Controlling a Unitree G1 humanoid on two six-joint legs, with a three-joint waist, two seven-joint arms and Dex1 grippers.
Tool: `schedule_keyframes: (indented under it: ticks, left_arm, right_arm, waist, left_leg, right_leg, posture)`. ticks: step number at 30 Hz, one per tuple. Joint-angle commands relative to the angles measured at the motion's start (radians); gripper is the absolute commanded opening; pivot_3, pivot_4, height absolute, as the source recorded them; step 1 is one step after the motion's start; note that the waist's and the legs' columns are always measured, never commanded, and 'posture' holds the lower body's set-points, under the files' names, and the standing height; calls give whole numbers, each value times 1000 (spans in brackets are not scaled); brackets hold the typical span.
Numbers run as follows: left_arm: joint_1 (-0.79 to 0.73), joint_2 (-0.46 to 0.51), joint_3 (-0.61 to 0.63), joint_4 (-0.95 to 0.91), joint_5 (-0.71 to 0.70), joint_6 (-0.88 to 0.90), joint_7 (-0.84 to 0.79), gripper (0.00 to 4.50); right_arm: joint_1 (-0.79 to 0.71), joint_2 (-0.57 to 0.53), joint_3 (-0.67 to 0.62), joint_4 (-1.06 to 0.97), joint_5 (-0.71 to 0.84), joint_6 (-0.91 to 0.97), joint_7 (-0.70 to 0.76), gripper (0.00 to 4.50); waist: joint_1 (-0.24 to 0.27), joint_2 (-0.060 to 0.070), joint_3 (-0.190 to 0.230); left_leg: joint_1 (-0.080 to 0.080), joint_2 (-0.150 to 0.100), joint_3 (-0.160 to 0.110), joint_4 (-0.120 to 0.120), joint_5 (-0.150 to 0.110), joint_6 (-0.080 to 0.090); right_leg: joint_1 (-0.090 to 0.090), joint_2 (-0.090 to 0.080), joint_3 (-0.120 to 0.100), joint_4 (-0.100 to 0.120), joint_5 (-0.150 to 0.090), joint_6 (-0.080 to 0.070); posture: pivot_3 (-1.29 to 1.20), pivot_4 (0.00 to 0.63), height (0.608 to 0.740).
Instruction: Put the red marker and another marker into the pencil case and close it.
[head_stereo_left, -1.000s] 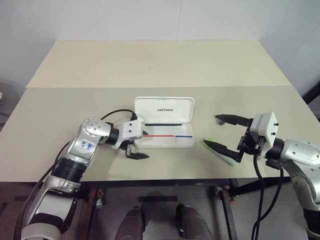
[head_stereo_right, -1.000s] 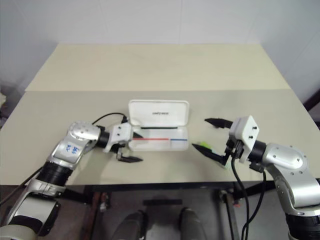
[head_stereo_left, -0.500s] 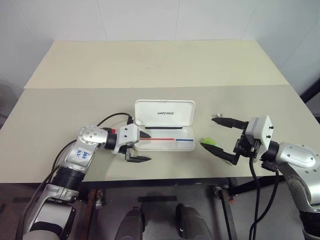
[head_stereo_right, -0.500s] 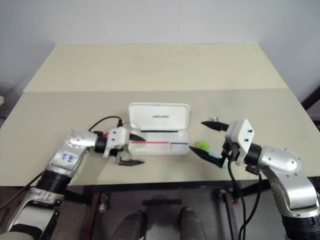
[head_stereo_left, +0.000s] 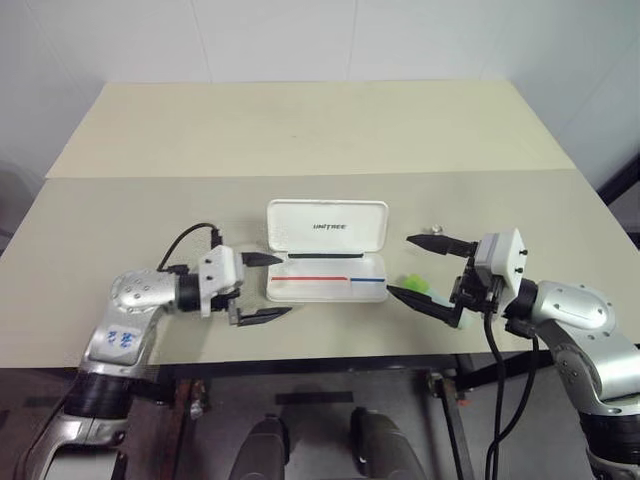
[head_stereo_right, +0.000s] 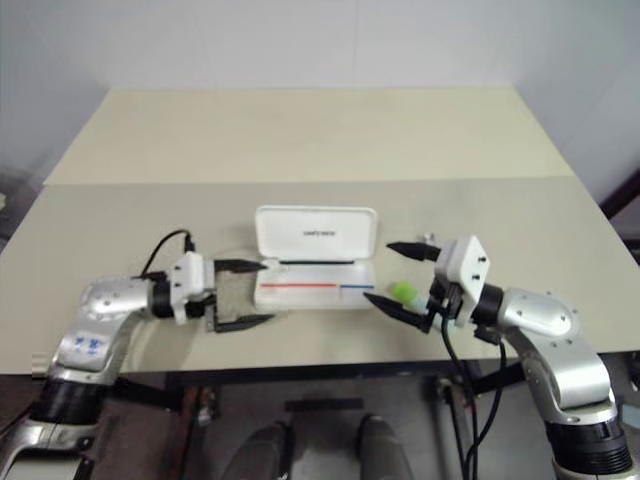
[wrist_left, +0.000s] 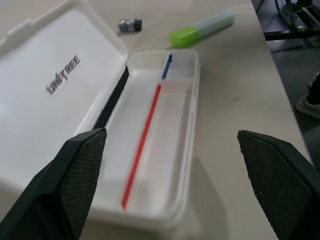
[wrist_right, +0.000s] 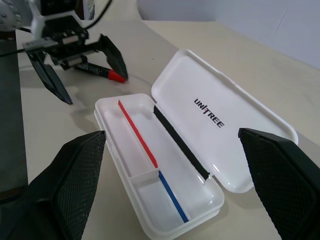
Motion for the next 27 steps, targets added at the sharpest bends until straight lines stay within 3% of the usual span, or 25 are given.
schedule_keyframes:
  ticks: [1, 6, 12, 17, 27]
  left_arm:
    - [95, 36, 138, -77, -79, 63, 56, 4460]
    - [268, 24, 297, -55, -90, 14, 133, 4460]
    - [289, 0, 350, -13, -70, -10, 254, 4460]
    - [262, -15, 350, 89, -64, -31, 298, 4460]
    - [59, -9, 216, 414, -10, -82, 238, 4460]
  right_arm:
    - [-25, 5, 0, -7, 9, -9, 11, 4500]
    - [-66, 13, 19, 1, 9, 8, 5, 4500]
    - [-97, 21, 37, 7, 11, 22, 7, 4500]
    - [-115, 26, 43, 17, 10, 24, 15, 4500]
    - [-154, -32, 50, 13, 16, -2, 128, 4500]
  waist:
    - [-4, 0, 0]
    - [-8, 0, 0]
    - [0, 0, 0]
    - [1, 0, 0]
    - [10, 0, 0]
  left_leg:
    - [0, 0, 0, 0, 0, 0]
    - [0, 2, 0, 0, 0, 0]
    - [0, 1, -1, 0, 0, 0]
    - [0, 1, 0, -1, 0, 1]
    - [0, 0, 0, -2, 0, 0]
  right_leg:
    - [0, 0, 0, 0, 0, 0]
    - [0, -3, 0, -1, -1, -2]
    - [1, -5, -1, -1, -3, -5]
    - [1, -6, 0, -3, -2, -5]
    - [0, -5, -2, -4, -1, -1]
  posture:
    - [0, 150, 740]
    - [0, 150, 740]
    - [0, 150, 740]
    - [0, 150, 740]
    - [0, 150, 740]
